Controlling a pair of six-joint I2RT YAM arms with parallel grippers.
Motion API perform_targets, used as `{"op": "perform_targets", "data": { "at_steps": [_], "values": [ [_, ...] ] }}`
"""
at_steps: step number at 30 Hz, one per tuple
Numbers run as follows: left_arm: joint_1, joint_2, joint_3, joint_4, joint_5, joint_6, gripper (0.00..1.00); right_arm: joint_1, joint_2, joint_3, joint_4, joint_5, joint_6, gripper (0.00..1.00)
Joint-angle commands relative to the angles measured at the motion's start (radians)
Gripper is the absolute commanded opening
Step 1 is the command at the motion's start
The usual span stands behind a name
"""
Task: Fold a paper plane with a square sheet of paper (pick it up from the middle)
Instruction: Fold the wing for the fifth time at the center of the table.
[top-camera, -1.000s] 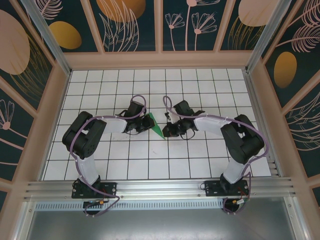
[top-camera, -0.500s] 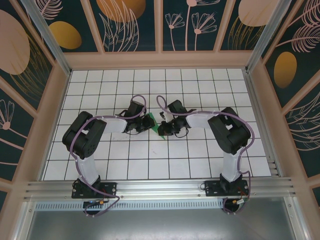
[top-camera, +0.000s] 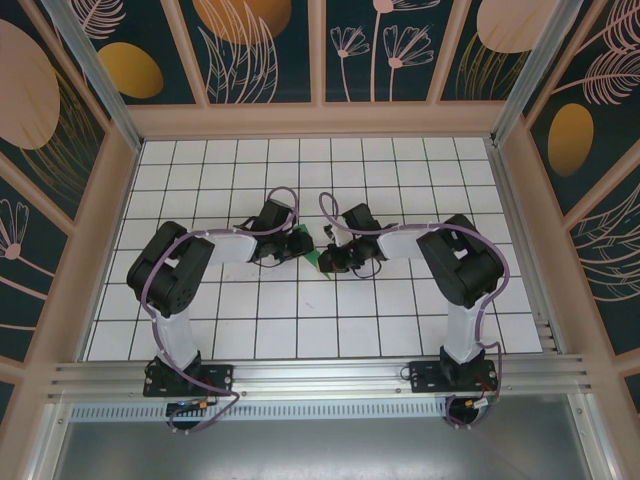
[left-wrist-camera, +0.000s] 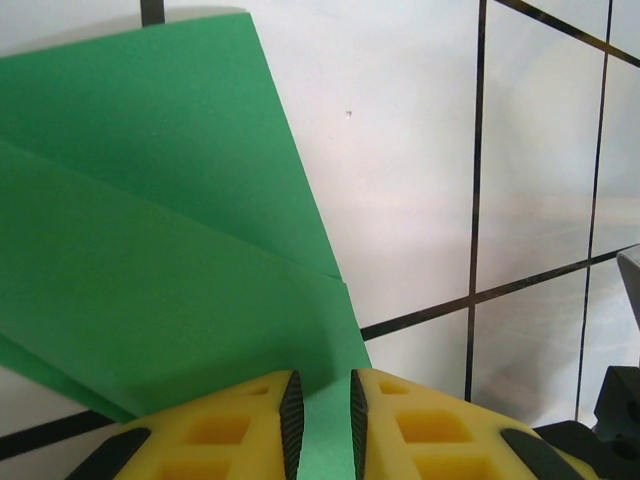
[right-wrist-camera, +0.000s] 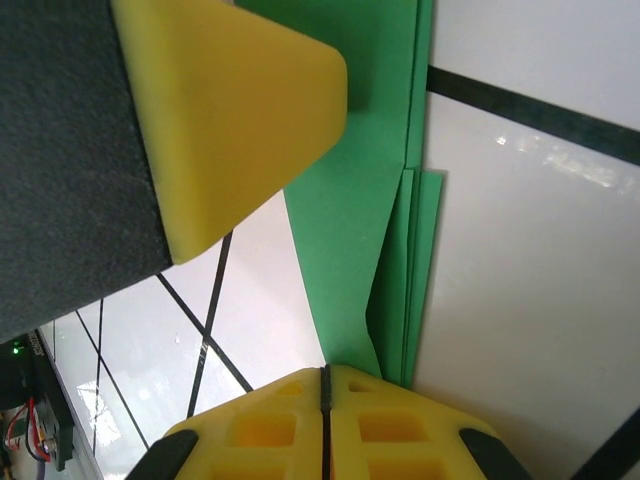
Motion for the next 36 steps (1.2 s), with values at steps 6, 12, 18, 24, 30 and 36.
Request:
{"op": "perform_targets", "data": {
  "at_steps": [6,12,18,24,30,36],
  "values": [
    [0.111,0.052,0.022,0.022,-0.081,0.151,0.25,-0.026,0.058,-0.066,-0.136,0.098,-0.021,0.1],
    [0.14,0.06,0.08,-0.022,-0.105,0.194,0.25,-0.029,0.062,-0.067,-0.139,0.098,-0.022,0.1],
    [0.154,0.091,0.109,-0.063,-0.141,0.222,0.25,-0.03,0.063,-0.068,-0.138,0.096,-0.02,0.1],
    [0.166,0.099,0.105,-0.078,-0.176,0.236,0.25,-0.031,0.063,-0.07,-0.138,0.094,-0.02,0.1],
    [0.197,0.091,0.091,-0.081,-0.2,0.247,0.25,-0.036,0.062,-0.074,-0.133,0.094,-0.018,0.1],
    [0.25,0.045,0.072,-0.061,-0.223,0.245,0.26,-0.039,0.061,-0.078,-0.124,0.087,-0.017,0.1]
  ]
}}
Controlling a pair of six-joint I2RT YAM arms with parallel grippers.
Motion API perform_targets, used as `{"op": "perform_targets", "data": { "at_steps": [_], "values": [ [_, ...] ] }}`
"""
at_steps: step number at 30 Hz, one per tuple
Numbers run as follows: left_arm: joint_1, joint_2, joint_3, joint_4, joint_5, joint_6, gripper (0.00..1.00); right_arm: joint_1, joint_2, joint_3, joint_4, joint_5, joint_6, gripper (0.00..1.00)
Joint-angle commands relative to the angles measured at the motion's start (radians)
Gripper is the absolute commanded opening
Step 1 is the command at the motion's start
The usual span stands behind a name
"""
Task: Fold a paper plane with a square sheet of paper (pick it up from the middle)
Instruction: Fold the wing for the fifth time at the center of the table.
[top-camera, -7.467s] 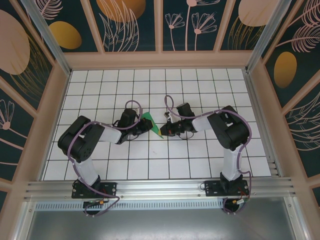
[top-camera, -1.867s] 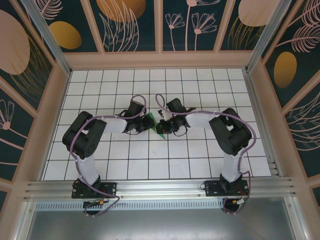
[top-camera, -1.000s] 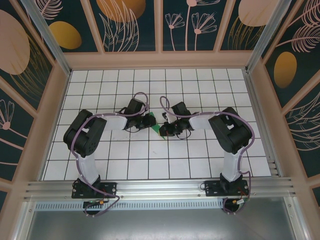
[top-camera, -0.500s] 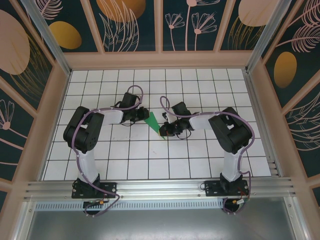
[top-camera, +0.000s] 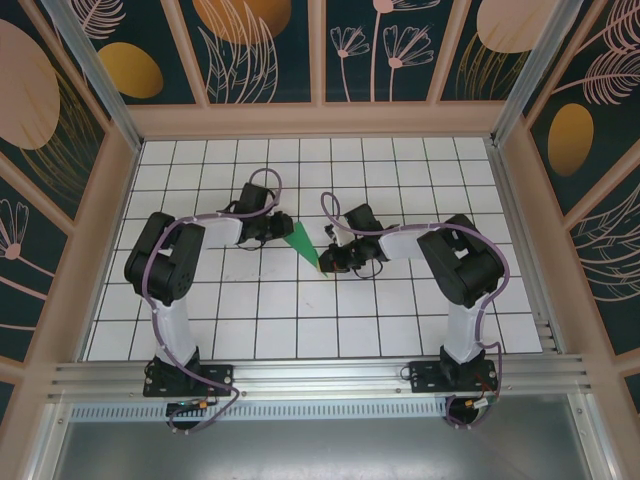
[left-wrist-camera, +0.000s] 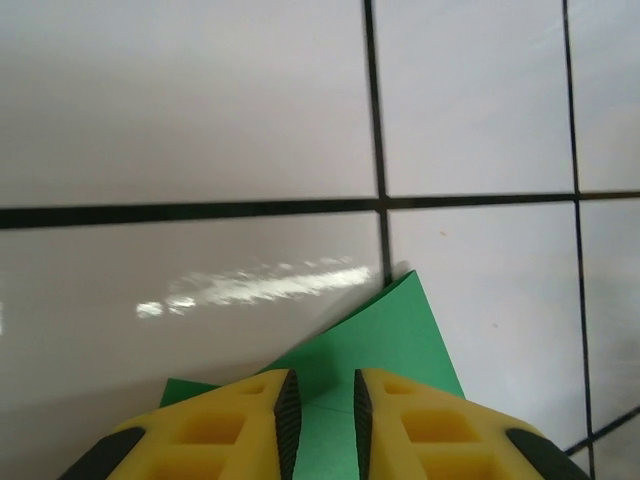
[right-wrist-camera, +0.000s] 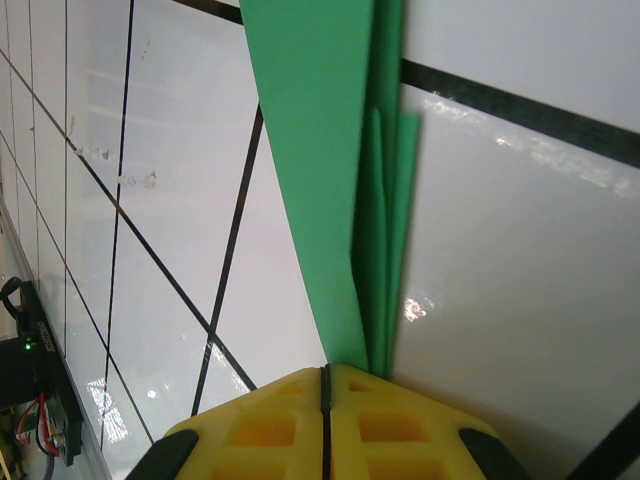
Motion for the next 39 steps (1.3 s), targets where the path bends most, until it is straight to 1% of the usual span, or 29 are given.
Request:
{"op": "perform_targets", "data": {
  "at_steps": [1,3,5,9,12,16,20,24,30,35,39],
  "values": [
    [0.082,-0.018,-0.027,-0.019,-0.177,0.032,0.27,-0.028,0.06,-0.063,-0.149,0.107,-0.016,0.1],
    [0.096,-0.037,-0.028,-0.018,-0.184,0.034,0.27,-0.028,0.06,-0.06,-0.142,0.1,-0.013,0.1],
    [0.107,-0.061,-0.031,-0.01,-0.193,0.031,0.3,-0.028,0.061,-0.055,-0.136,0.094,-0.008,0.1],
    [0.11,-0.086,-0.021,-0.013,-0.166,0.04,0.32,-0.027,0.054,-0.042,-0.136,0.093,0.0,0.1],
    [0.109,-0.085,-0.026,-0.006,-0.125,0.039,0.3,-0.022,-0.002,-0.019,-0.13,0.093,0.008,0.1],
    [0.109,-0.075,-0.045,0.006,-0.059,0.039,0.29,-0.018,-0.115,0.037,-0.11,0.09,0.028,0.11],
    [0.108,-0.099,-0.063,0.016,-0.058,0.033,0.3,0.014,-0.152,0.116,-0.125,0.103,0.015,0.14],
    [0.109,-0.152,-0.063,0.024,-0.078,0.022,0.3,0.063,-0.104,0.208,-0.144,0.142,-0.004,0.16],
    [0.109,-0.229,-0.063,0.042,-0.133,-0.006,0.33,0.131,0.029,0.361,-0.139,0.19,0.002,0.16],
    [0.109,-0.315,-0.13,0.056,-0.205,-0.036,0.36,0.167,0.131,0.503,-0.168,0.218,0.005,0.16],
    [0.108,-0.372,-0.171,0.057,-0.252,-0.069,0.37,0.191,0.192,0.571,-0.206,0.227,-0.012,0.17]
  ]
}}
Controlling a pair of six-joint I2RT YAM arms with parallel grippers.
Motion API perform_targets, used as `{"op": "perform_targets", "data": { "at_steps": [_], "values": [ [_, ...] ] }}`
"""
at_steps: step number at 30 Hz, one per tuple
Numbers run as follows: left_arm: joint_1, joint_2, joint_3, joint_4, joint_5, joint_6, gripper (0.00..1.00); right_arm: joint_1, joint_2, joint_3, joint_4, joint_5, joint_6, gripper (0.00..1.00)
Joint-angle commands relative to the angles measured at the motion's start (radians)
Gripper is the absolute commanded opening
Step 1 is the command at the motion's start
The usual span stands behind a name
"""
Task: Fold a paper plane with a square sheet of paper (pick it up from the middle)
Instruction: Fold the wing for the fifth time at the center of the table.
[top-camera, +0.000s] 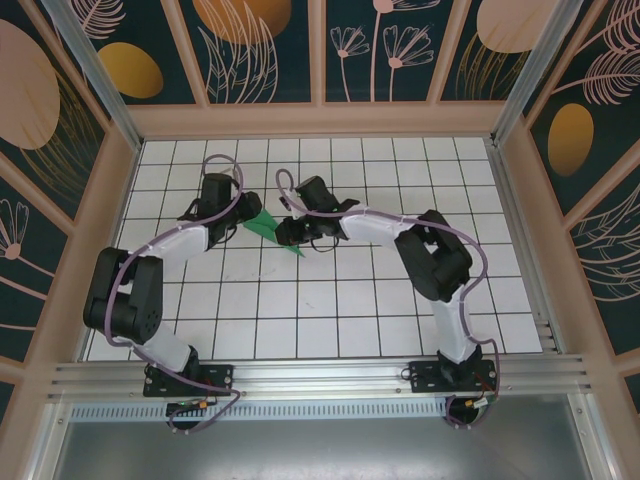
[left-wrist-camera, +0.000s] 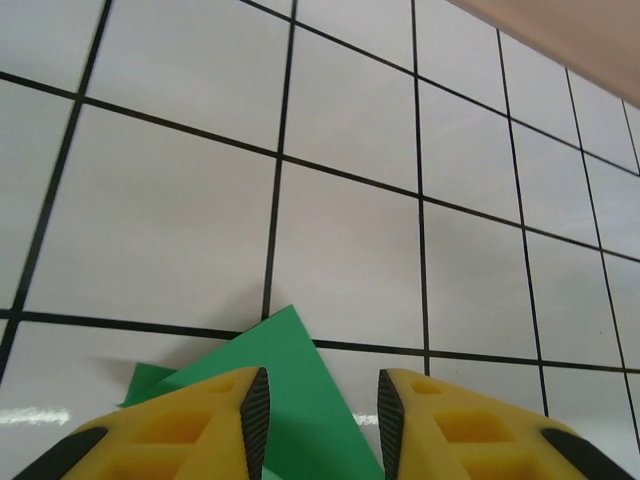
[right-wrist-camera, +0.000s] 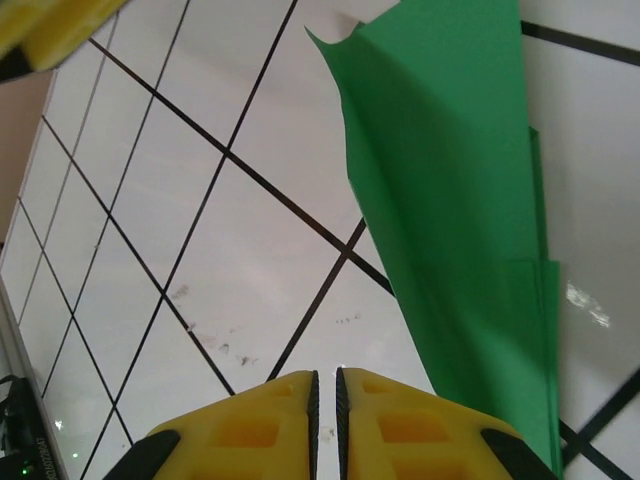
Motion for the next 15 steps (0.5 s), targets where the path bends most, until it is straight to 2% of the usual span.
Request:
{"op": "perform_targets", "data": {
  "at_steps": [1,7,15],
  "values": [
    [-0.003,-0.05,-0.039,0.01,-0.082,-0.049,0.37,0.02,0.032,0.067,-0.055,0.036,-0.031,0.17],
    [-0.001,-0.103,-0.092,0.011,-0.132,-0.11,0.39,0.022,0.089,0.113,-0.081,0.021,-0.049,0.17],
    [-0.002,-0.09,-0.137,0.089,0.026,-0.11,0.37,-0.003,0.152,0.151,-0.101,0.065,-0.023,0.17]
  ]
}}
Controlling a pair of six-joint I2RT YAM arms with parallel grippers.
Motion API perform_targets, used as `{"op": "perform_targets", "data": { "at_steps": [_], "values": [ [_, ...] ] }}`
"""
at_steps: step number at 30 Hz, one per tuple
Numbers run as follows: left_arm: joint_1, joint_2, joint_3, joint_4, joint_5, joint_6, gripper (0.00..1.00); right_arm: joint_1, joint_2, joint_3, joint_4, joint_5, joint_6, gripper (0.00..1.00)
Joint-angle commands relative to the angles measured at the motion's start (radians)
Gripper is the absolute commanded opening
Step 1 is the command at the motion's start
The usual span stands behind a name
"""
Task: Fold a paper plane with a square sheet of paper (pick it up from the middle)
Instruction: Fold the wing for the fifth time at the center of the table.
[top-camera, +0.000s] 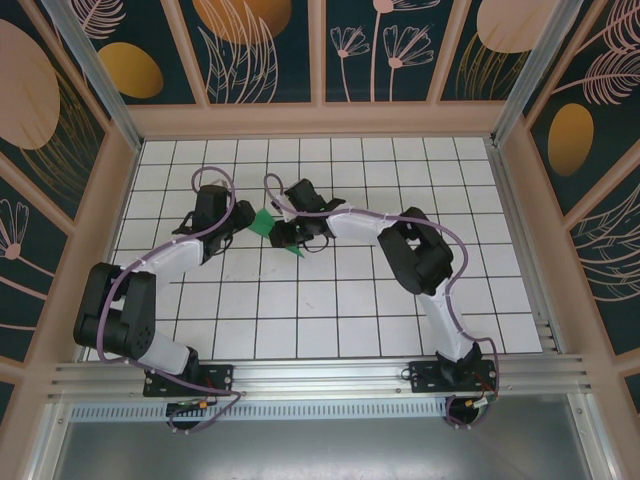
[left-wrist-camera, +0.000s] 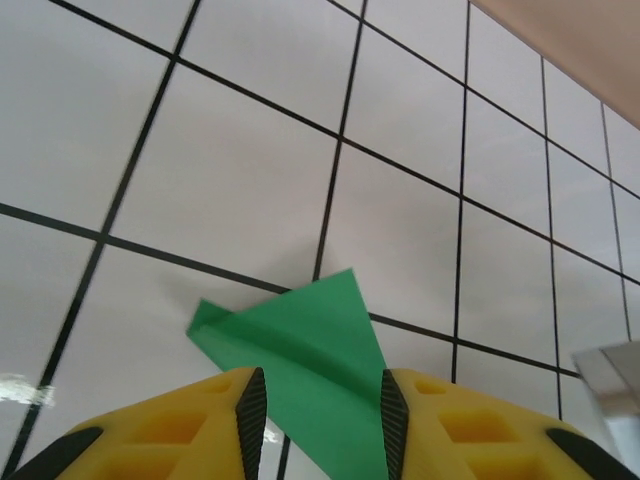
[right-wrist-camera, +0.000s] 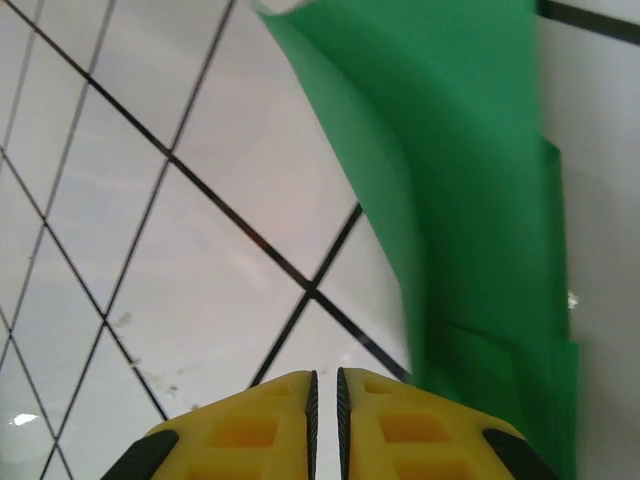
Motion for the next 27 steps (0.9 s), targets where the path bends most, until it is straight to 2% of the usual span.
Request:
{"op": "perform_targets", "data": {
  "at_steps": [1,15,23,27],
  "values": [
    [-0.003,0.005,-0.025,0.07,0.092,-0.007,0.36,-0.018,0.028,0.03,-0.04,0.03,0.004,0.17],
    [-0.002,0.098,-0.071,0.204,0.268,-0.017,0.31,-0.047,0.051,0.043,-0.038,-0.003,0.032,0.17],
    [-0.004,0.19,-0.077,0.266,0.336,-0.049,0.25,-0.047,0.05,0.047,-0.037,-0.024,0.036,0.18],
    [-0.004,0.245,-0.066,0.264,0.333,-0.059,0.24,-0.049,0.045,0.045,-0.033,-0.03,0.038,0.18]
  ]
}}
